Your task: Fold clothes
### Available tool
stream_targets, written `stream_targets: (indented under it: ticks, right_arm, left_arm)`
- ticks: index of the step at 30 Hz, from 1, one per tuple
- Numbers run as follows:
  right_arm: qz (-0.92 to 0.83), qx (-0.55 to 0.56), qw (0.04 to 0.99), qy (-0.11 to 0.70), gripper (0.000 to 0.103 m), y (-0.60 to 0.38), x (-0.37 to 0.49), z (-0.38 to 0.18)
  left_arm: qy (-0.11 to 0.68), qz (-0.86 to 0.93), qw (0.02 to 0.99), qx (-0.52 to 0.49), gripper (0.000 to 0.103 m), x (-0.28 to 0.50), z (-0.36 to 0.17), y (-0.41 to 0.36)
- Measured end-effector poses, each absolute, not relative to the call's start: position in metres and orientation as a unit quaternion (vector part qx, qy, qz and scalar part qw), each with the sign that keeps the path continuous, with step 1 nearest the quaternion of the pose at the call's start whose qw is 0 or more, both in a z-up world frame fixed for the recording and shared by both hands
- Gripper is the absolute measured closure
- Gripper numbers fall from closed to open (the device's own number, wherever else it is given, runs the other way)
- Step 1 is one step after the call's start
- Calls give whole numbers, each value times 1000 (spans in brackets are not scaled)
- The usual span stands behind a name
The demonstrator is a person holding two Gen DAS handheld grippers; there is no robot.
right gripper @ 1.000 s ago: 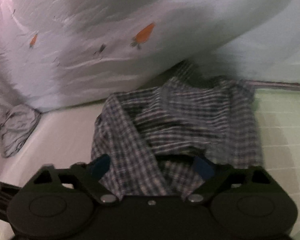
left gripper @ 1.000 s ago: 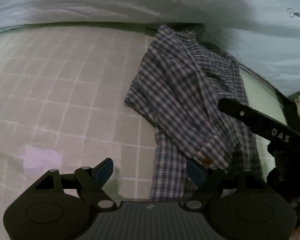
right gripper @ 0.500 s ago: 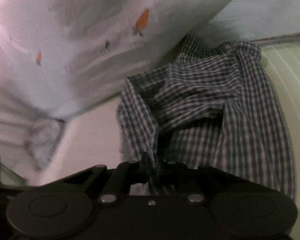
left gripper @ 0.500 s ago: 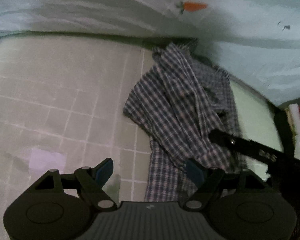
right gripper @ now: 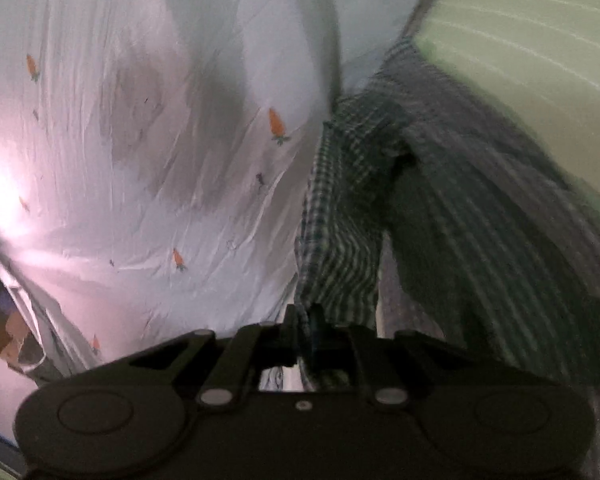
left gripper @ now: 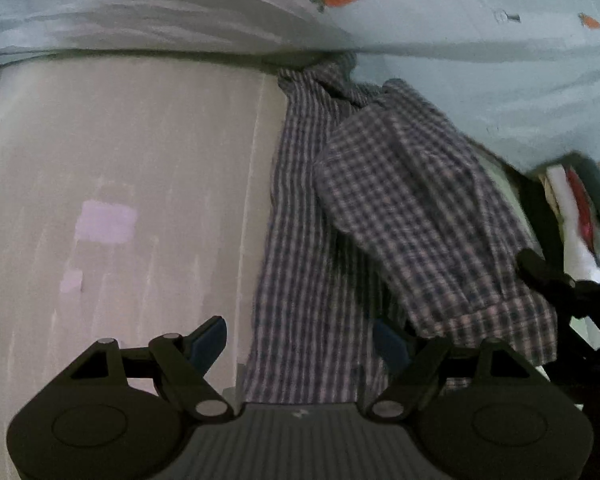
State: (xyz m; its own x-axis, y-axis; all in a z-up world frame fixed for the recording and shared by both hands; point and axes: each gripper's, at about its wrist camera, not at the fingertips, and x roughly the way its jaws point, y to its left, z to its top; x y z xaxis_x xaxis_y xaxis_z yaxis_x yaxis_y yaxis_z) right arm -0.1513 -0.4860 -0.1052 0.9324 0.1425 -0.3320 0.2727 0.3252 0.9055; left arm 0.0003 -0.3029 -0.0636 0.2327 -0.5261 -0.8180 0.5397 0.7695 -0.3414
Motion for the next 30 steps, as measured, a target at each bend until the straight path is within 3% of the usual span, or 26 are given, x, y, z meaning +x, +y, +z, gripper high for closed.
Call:
stream_targets:
  ticks: [3, 10, 21, 25, 27, 29, 30]
  right_arm:
    - [-60, 607, 774, 168, 97, -481, -183, -109]
    - [-147, 623, 732, 232, 97, -480, -215, -144]
    - [-209, 462, 789, 346, 93, -472, -202, -140]
    - [-228, 379, 813, 380, 78, -458, -203, -128]
    - [-236, 346, 822, 385, 48, -453, -210, -123]
    - [-246, 320, 829, 387, 29, -447, -219, -120]
    - [-250, 307, 832, 388, 25, -444, -223, -118]
  left_arm:
    - [522, -343, 781, 17, 22, -16, -68, -297]
    - [538, -339, 771, 44, 22, -49, -85, -277]
    - [542, -309, 776, 94, 24, -64, -101, -262]
    - [527, -315, 779, 124, 28, -74, -105, -261]
    - [526, -320, 777, 129, 30, -78, -107, -262]
    - [530, -319, 774, 131, 32, -81, -109, -262]
    - [533, -319, 773, 131, 32, -82, -110, -262]
